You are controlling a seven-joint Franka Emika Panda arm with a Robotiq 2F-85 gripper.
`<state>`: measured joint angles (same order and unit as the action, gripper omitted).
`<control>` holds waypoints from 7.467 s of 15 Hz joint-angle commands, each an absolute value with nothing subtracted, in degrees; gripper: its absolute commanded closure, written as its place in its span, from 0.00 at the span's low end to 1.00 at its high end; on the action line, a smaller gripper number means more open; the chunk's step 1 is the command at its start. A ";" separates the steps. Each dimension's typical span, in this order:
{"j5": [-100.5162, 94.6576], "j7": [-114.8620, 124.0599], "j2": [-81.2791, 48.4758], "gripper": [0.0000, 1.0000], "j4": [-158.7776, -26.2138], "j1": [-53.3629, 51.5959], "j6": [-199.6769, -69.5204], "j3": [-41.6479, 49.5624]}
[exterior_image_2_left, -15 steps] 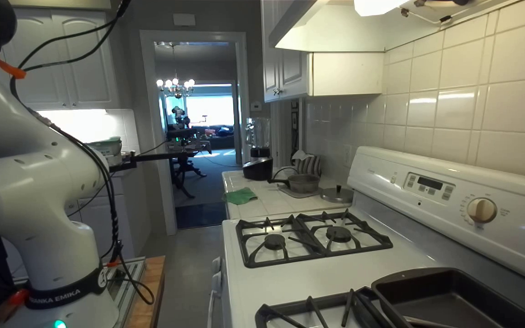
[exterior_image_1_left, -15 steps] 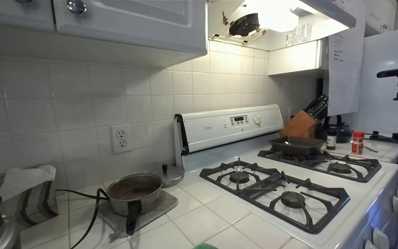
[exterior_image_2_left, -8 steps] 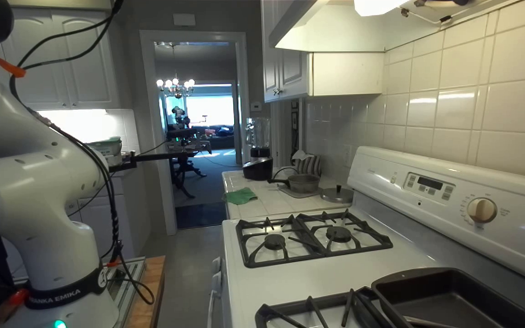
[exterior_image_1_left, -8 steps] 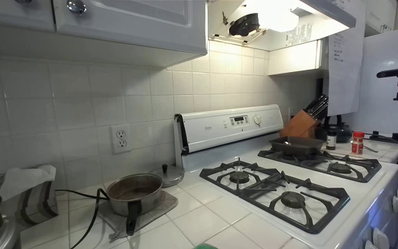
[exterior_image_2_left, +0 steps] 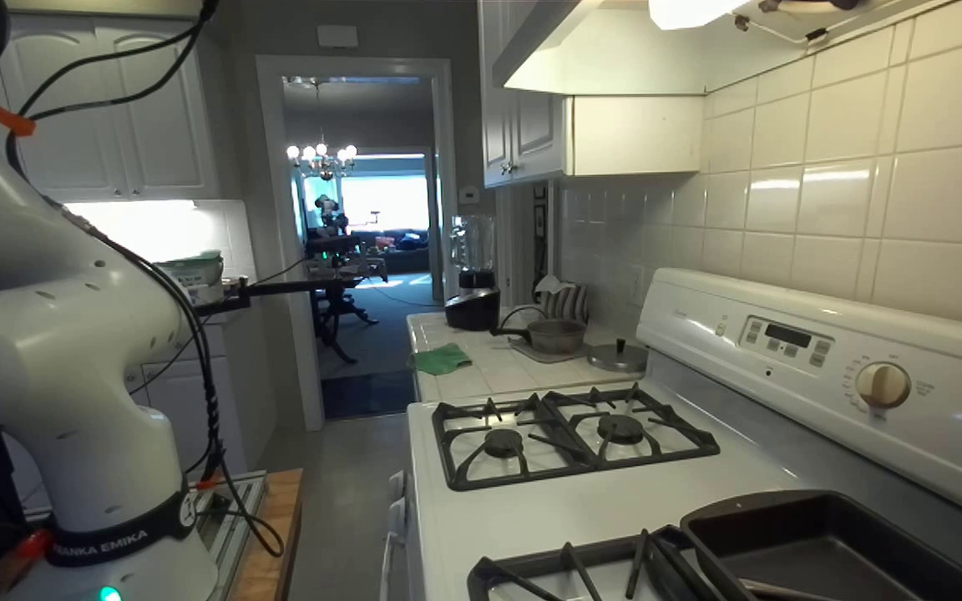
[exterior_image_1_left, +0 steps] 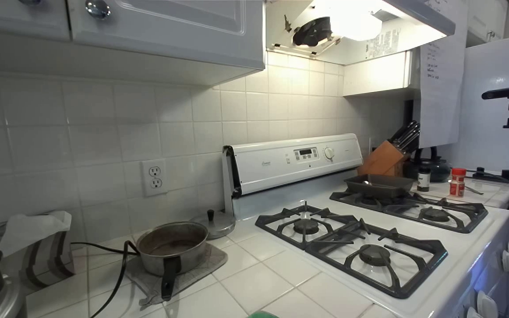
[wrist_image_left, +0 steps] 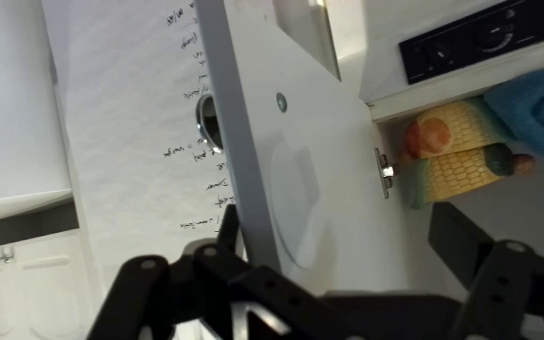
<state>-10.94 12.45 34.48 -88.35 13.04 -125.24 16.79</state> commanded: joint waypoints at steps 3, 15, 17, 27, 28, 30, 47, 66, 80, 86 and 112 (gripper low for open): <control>-0.60 3.43 33.30 0.00 -87.59 7.31 -127.15 19.54; 5.58 -1.21 31.41 0.00 -86.58 4.41 -125.95 19.28; 6.01 -0.10 31.24 0.00 -86.65 4.51 -125.86 18.48; 10.97 -0.21 25.43 0.00 -85.34 1.19 -128.79 14.76; 11.87 -0.46 24.67 0.00 -85.09 0.75 -129.06 14.79; 13.78 -1.25 23.37 0.00 -84.10 -0.36 -128.69 15.04; 22.15 -3.97 19.06 0.00 -79.42 -3.12 -121.81 14.61; 12.89 3.20 17.02 0.00 -81.55 -2.39 -130.06 5.72; 4.02 8.80 17.18 0.00 -79.34 -0.30 -124.97 -0.30; 1.75 11.66 19.08 0.00 -77.20 1.13 -108.99 -0.90; 4.70 -0.15 27.39 0.00 -87.59 0.58 -99.86 4.33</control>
